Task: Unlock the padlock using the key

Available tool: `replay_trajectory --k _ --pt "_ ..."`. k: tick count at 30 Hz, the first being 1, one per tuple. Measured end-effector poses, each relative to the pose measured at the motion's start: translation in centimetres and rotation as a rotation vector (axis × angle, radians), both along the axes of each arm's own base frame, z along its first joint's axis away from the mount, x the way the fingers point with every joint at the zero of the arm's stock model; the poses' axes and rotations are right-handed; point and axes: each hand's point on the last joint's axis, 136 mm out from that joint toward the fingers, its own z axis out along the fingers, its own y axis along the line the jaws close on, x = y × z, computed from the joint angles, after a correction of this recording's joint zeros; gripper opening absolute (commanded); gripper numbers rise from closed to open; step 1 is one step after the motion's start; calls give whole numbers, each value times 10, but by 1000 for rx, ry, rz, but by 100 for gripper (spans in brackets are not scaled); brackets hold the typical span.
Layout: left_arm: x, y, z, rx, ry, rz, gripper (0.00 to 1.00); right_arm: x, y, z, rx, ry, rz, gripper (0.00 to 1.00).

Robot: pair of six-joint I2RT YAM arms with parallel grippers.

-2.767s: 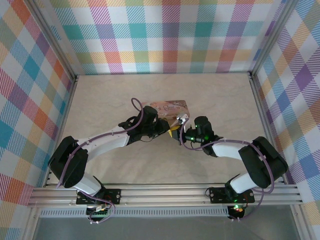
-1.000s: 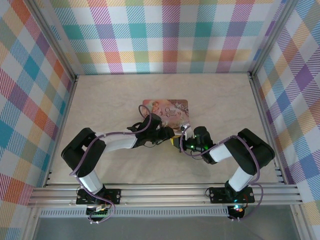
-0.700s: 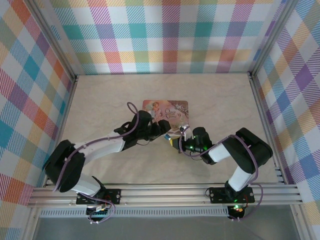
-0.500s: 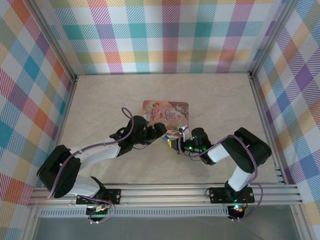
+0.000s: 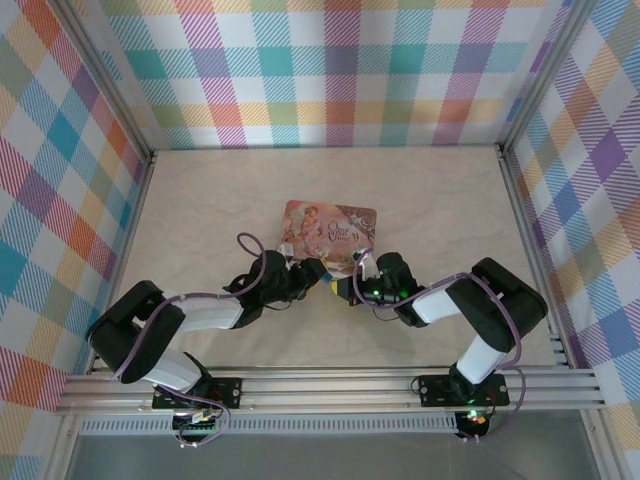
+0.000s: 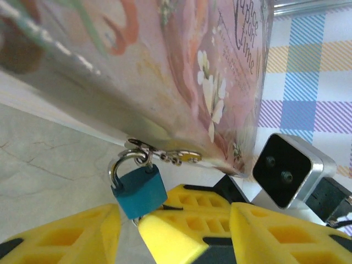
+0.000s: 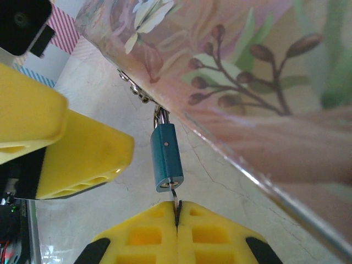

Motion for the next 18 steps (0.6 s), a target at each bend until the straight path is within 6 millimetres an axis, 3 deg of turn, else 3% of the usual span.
replay_trajectory --k 18 --pt "0 2 -15 -4 20 19 42 -1 4 4 37 58 -8 0"
